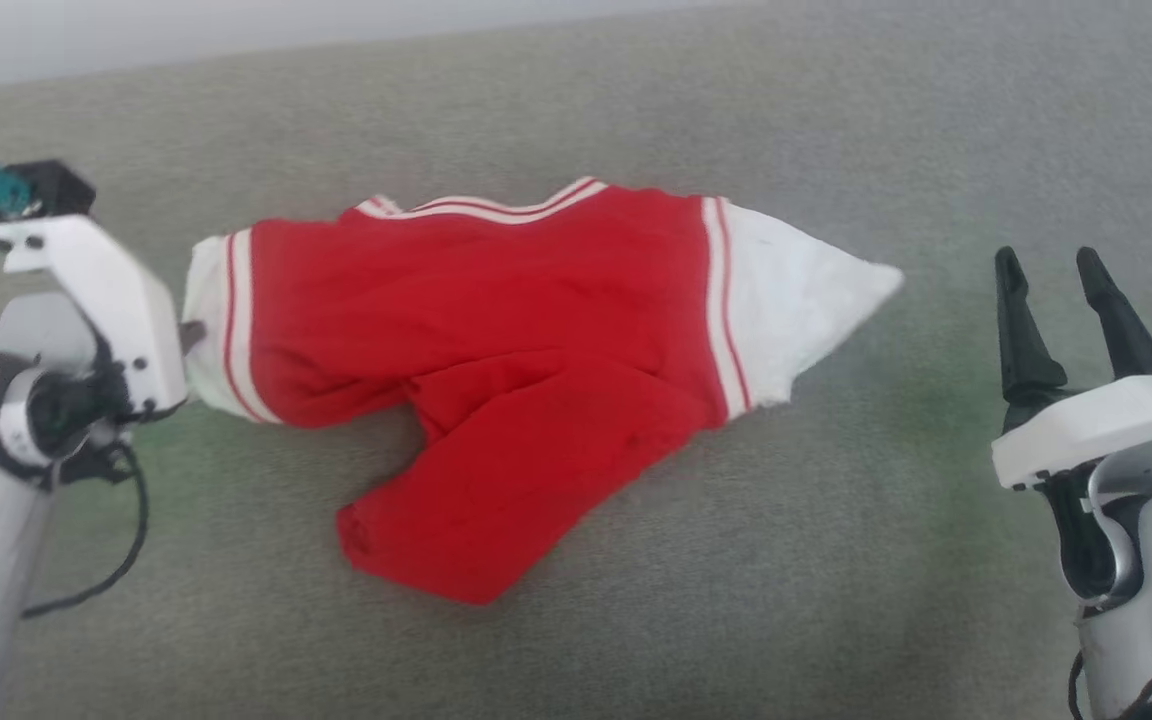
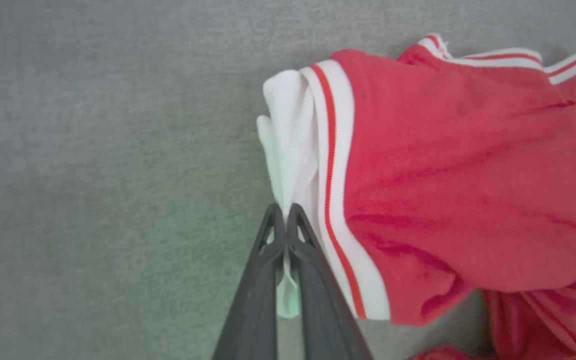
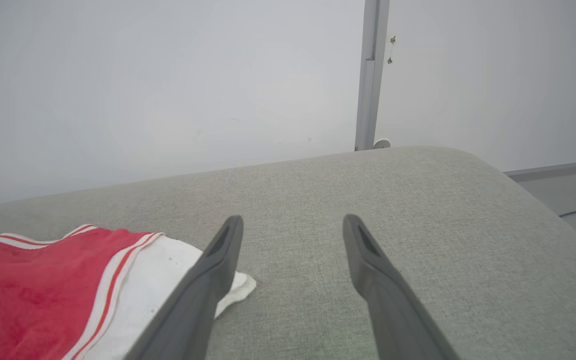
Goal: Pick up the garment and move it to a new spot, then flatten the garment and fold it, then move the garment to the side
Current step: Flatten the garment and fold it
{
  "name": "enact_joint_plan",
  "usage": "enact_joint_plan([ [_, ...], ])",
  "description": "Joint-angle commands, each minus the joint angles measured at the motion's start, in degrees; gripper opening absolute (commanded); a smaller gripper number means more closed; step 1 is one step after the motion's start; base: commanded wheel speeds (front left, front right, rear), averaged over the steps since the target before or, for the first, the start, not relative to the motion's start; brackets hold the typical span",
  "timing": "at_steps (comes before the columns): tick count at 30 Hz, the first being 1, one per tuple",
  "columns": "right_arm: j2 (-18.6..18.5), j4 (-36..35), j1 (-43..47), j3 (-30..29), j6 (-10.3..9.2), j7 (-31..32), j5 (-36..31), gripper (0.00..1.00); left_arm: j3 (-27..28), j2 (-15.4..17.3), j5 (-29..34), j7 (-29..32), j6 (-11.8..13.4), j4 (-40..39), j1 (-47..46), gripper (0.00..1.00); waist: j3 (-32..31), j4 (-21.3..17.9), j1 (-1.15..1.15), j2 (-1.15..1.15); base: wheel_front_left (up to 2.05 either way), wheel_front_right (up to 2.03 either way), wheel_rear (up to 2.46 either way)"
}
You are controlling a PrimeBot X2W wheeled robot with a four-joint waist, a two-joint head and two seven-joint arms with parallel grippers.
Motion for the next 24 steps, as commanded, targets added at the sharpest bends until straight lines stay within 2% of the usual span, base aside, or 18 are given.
enact_joint_plan([
  [1, 0.16, -0.28, 0.73, -0.37, -0.02, 0.35, -0.61, 1.00, 0.62, 0.67, -0.31, -0.46, 0.80, -0.78, 1.64, 0.00, -1.02, 1.43, 0.00, 0.00, 0.00, 0.00, 0.00],
  [7, 0.67, -1.49, 1.54, -0.87, -0.02, 1.54, -0.92, 1.00, 3.08, 2.86, -1.63, -1.83, 1.73, -2.41, 5.95, 0.00, -1.97, 2.88, 0.00, 0.00, 0.00, 0.00, 0.00],
  [14, 1.01, -2.23, 1.90, -0.34, -0.02, 2.13, -0.66, 1.00, 2.20, 2.99, -0.82, -3.13, 0.46, -2.28, 7.29, 0.00, -2.61, 2.84, 0.00, 0.00, 0.00, 0.00, 0.00],
  [16, 0.94, -2.39, 2.24, -0.20, -0.02, 2.34, -0.50, 1.00, 1.76, 2.85, -0.42, -3.54, 0.31, -2.00, 7.19, 0.71, -2.79, 2.69, 0.00, 0.00, 0.00, 0.00, 0.00],
  [17, 0.96, -2.50, 2.39, -0.12, -0.02, 2.49, -0.40, 1.00, 1.49, 2.81, -0.21, -3.45, 0.11, -1.84, 7.13, 1.00, -2.87, 2.61, 0.00, 0.00, 0.00, 0.00, 0.00],
  [24, 0.79, -3.48, 2.70, 0.08, -0.02, 3.15, -0.15, 1.00, -0.64, 3.42, 1.89, -2.09, -0.60, 0.54, 4.12, 1.00, -2.45, 2.34, 0.00, 0.00, 0.00, 0.00, 0.00],
])
